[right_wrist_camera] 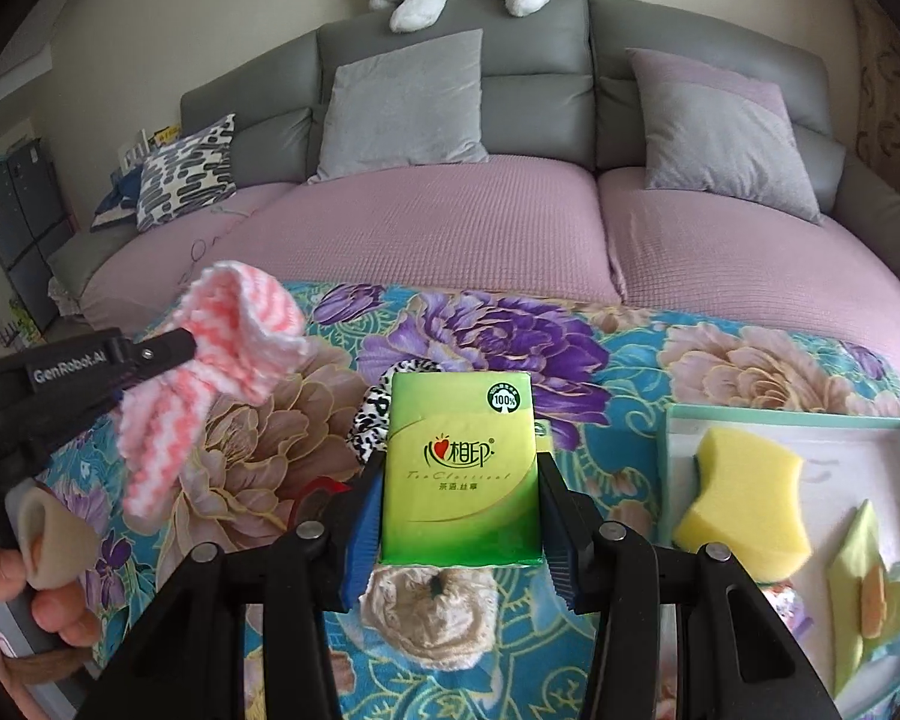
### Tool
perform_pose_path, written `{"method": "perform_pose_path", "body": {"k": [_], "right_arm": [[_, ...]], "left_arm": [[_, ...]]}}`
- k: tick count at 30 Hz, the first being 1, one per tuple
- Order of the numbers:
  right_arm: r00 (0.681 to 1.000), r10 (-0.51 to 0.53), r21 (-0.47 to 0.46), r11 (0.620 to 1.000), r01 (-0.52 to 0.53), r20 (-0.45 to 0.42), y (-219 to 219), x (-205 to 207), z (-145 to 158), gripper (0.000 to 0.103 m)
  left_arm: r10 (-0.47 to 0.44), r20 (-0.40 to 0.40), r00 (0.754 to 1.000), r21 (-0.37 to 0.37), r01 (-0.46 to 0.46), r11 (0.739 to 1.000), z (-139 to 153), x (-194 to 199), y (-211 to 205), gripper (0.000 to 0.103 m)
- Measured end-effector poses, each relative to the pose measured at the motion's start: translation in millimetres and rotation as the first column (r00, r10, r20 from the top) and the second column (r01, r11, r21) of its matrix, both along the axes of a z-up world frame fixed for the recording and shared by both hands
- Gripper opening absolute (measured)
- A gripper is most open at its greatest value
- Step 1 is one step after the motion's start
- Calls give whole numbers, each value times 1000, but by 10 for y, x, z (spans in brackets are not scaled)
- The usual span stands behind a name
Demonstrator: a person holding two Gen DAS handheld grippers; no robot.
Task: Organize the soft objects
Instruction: 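Carry the striped towel and tissue pack over to the white tray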
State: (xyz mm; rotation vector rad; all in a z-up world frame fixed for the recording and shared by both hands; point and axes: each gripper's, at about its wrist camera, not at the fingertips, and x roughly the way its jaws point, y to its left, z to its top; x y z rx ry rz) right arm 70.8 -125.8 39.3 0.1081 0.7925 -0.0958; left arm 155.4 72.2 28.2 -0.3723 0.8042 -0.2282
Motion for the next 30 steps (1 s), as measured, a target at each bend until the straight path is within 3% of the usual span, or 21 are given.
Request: {"method": "perform_pose_path", "body": {"k": [7, 17, 23, 30], "right_arm": [[992, -129, -25, 991, 128, -16, -346, -281, 103, 49], [947, -319, 17, 947, 320, -48, -1120, -669, 96, 49], [915, -399, 32, 916, 401, -55, -1486, -839, 74, 49], [888, -454, 59, 887, 458, -65, -1793, -972, 56, 49]], "left_arm": [[19, 26, 999, 43, -20, 999, 237, -107, -18, 12], [18, -46, 999, 114, -12, 993, 214, -131, -313, 12], [-18, -23, 1000, 138, 21, 990, 294, -190, -574, 12], [-89, 3, 996, 219, 86, 972, 379, -279, -988, 13]]}}
